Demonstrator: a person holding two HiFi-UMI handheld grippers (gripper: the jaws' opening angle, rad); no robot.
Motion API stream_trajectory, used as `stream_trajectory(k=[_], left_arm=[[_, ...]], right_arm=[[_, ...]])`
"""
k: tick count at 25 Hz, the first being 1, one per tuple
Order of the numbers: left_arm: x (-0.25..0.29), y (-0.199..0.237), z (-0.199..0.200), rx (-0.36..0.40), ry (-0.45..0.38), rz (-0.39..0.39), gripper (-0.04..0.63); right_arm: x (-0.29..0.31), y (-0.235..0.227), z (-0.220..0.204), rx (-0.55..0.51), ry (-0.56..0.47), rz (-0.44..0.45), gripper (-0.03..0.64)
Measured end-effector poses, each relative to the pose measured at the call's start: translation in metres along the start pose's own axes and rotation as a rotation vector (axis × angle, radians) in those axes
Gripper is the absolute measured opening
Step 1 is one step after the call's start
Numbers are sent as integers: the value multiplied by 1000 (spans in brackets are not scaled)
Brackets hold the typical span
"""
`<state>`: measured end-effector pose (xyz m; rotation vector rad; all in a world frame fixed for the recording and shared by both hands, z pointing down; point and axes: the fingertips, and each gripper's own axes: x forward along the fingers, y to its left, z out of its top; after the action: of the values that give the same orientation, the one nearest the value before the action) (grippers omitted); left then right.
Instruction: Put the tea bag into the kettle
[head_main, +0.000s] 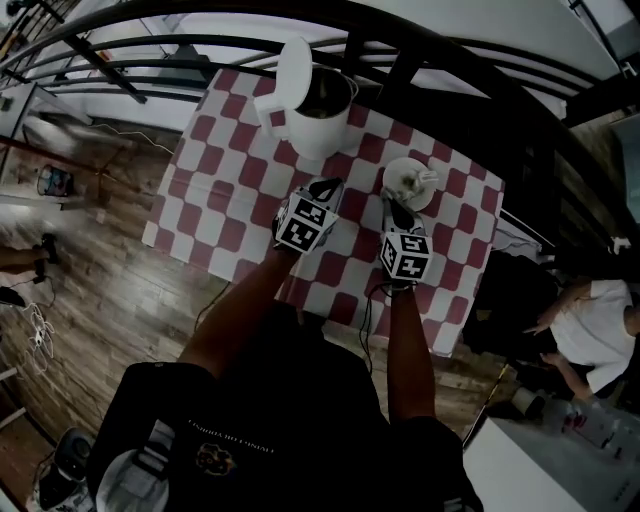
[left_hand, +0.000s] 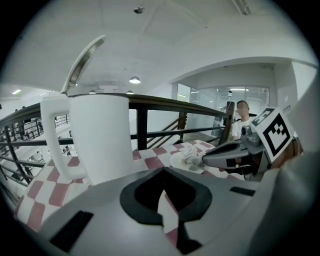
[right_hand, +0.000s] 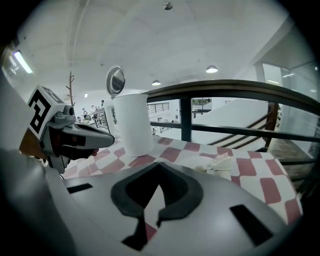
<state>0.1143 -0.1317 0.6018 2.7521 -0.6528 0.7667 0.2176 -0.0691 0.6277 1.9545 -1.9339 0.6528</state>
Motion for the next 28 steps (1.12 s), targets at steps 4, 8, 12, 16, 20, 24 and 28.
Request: stream_trajectory(k=[4, 8, 12, 16, 20, 24, 28], left_arm=[[-19, 19, -5, -19, -16, 55, -2], [-42, 37, -13, -53, -24, 108, -2], [-64, 55, -21, -73, -36, 160, -2], [-84, 71, -29, -95, -45, 206, -2], [-102, 85, -36, -120, -59, 253, -2], [-117, 93, -45, -145, -58, 286, -2], [-128, 100, -46, -148, -67, 313, -2]], right_arm=[[10, 24, 9, -40, -3, 52, 15], [19, 50, 16, -75, -4, 104, 15], [27, 77, 24, -108, -9, 153, 15], [34, 102, 27, -139, -5, 197, 15], [39, 122, 29, -166, 0, 236, 15], [42, 140, 30, -185, -1, 270, 15], [44, 152, 33, -200, -1, 293, 15]])
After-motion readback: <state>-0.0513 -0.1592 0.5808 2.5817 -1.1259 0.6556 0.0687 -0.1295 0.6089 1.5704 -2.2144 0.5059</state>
